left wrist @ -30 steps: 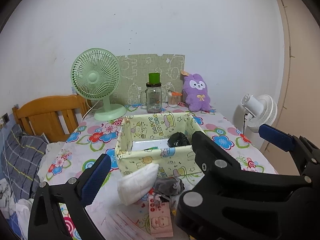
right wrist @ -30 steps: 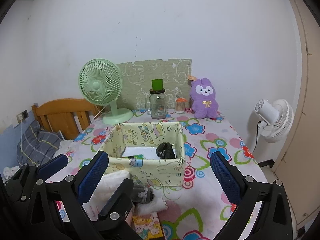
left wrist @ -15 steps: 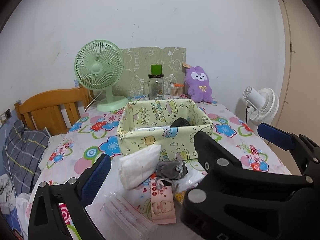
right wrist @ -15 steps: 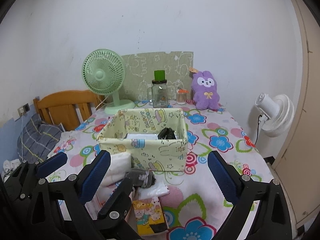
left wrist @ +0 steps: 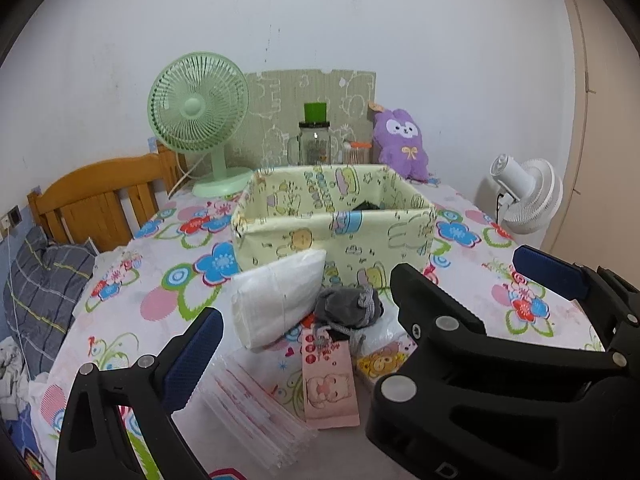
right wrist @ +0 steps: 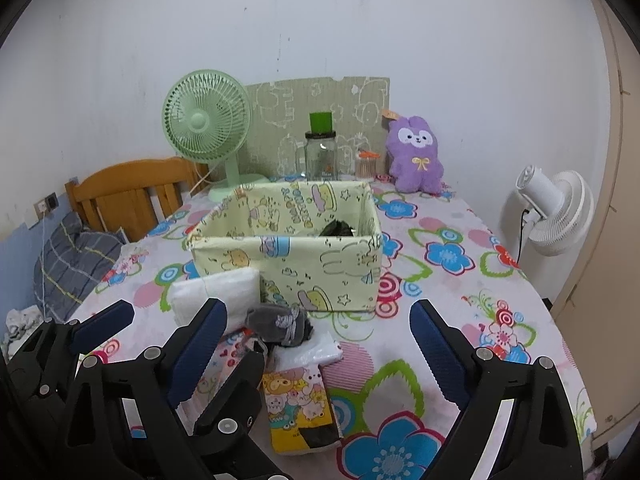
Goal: Organize soft objects
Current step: 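Move both tools back toward the remaining items beside the box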
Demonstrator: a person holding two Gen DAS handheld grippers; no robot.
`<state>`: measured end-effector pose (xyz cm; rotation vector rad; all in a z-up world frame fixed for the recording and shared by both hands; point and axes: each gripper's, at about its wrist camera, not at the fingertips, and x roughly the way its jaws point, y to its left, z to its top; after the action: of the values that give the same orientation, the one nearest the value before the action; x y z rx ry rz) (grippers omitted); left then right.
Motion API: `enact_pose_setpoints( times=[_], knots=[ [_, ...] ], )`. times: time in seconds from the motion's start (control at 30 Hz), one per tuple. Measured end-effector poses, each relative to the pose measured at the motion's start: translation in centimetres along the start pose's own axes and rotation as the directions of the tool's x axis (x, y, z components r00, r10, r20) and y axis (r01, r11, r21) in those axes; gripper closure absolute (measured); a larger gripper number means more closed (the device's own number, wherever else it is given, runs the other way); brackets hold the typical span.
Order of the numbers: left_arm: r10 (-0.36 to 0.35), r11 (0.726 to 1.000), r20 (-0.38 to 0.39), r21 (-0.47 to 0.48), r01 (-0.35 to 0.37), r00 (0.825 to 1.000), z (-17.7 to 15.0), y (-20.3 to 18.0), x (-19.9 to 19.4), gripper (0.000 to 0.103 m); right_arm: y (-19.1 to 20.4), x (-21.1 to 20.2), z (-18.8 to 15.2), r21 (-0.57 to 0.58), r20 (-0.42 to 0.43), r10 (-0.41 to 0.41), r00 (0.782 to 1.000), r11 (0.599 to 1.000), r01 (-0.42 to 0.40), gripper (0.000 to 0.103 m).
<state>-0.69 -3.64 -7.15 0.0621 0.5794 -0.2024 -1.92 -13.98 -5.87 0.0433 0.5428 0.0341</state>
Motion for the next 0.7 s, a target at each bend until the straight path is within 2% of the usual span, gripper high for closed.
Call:
enact_pose_setpoints(
  times=[0.2,0.7],
  knots=[
    [0.012,1.0,-0.033,0.017,-0.012,0.999,-1.2,0.1,1.1,0.003,0.2,1.3,-1.2,-0.005,-0.041,-0.007,0.999,1.0,0.006,0.011],
    [-0.013,0.999,-0.12,0.036,0.017,0.993,-3.4,0.3,3.4,0.008,0.3,4.0,-3.5,-0.001,-0.131,-0.008,0.991,1.0,0.007,0.012]
  ],
)
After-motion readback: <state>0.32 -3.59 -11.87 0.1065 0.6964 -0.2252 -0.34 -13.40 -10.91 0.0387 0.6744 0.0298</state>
